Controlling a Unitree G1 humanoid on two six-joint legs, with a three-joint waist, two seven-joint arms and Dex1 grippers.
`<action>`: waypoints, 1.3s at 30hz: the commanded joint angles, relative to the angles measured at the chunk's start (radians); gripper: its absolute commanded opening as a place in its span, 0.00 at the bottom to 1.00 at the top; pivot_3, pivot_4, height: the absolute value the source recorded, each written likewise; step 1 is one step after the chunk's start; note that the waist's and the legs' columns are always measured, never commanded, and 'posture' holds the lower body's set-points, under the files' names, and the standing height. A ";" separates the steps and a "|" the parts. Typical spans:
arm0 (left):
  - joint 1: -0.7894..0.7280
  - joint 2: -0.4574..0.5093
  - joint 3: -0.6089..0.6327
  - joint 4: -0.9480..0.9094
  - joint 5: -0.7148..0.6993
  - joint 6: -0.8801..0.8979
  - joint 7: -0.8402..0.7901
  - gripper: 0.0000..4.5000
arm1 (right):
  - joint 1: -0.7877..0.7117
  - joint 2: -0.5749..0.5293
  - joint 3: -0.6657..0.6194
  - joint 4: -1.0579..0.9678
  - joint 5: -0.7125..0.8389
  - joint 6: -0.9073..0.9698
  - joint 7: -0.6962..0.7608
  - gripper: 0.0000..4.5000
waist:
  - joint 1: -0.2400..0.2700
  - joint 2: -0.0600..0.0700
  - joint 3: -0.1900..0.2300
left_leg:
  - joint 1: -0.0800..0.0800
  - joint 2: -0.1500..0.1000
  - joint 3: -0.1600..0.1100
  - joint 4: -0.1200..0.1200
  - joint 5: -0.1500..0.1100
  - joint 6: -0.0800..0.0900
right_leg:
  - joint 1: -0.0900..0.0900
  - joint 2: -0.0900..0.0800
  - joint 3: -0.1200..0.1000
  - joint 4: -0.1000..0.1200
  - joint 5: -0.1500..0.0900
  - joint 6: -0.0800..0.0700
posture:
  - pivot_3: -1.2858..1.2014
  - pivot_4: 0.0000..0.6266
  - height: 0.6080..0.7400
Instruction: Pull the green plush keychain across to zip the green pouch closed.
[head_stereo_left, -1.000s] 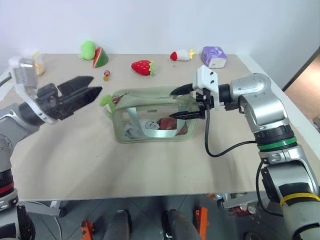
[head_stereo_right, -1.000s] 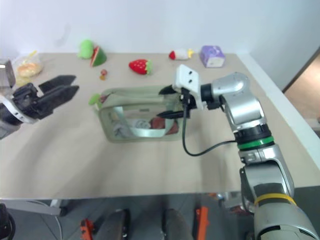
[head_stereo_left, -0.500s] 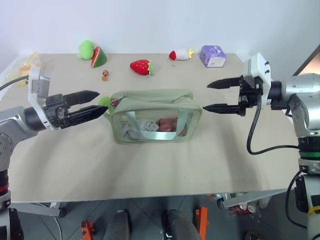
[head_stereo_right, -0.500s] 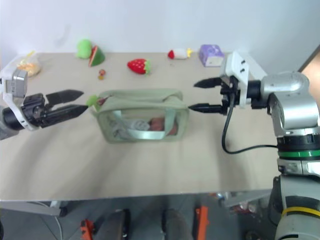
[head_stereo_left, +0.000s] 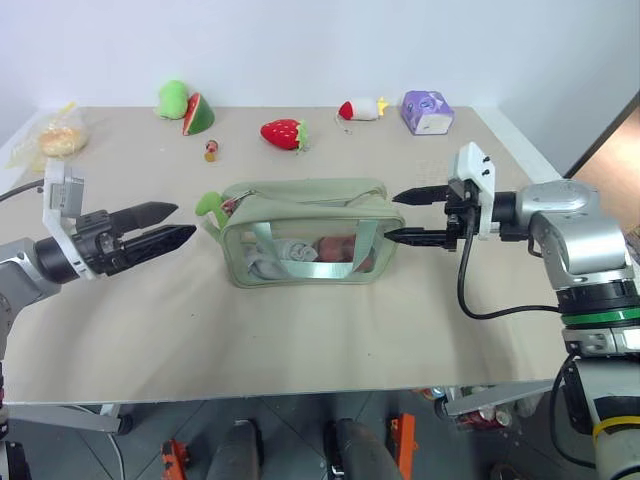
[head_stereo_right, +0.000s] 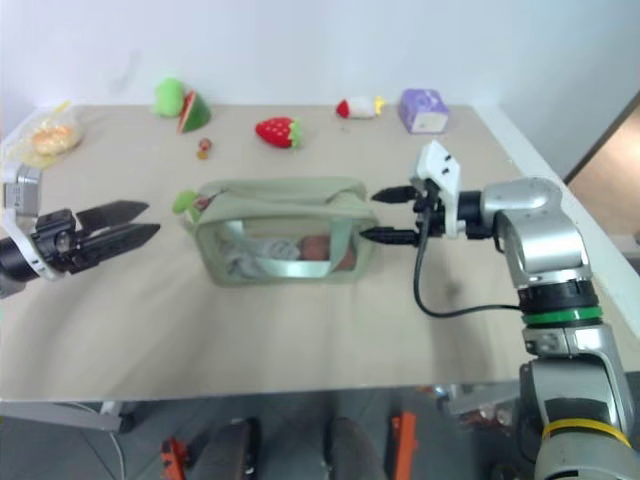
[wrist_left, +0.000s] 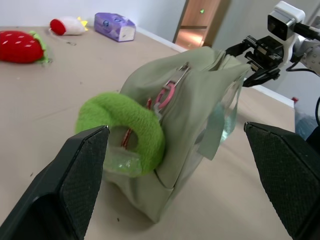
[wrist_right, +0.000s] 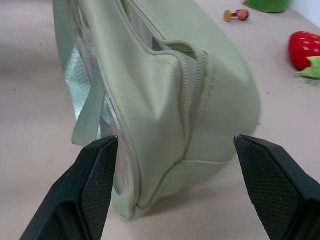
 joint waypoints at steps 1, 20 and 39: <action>0.009 -0.007 0.046 -0.029 -0.010 -0.014 0.015 1.00 | -0.033 -0.002 -0.007 0.003 -0.004 -0.014 0.006 0.73 | 0.000 0.000 0.000 | 0.000 0.000 0.000 0.000 0.000 0.000 | 0.000 0.000 0.000 0.000 0.000 0.000 | 0.52 0.24 1.00; -0.098 -0.096 -0.001 0.190 0.117 -0.095 0.121 1.00 | -0.006 0.000 -0.019 -0.023 -0.015 -0.006 -0.017 0.01 | 0.006 0.000 0.000 | 0.001 0.000 0.000 0.001 0.000 0.000 | 0.000 0.001 0.000 0.000 0.001 0.000 | 0.52 0.24 1.00; -0.245 -0.174 -0.147 0.355 0.233 -0.073 0.079 1.00 | 0.044 -0.012 -0.033 -0.090 -0.004 0.013 -0.053 0.01 | 0.007 0.000 0.000 | 0.001 0.000 0.000 0.001 0.000 0.000 | 0.001 0.001 0.001 0.000 0.005 0.005 | 0.52 0.24 1.00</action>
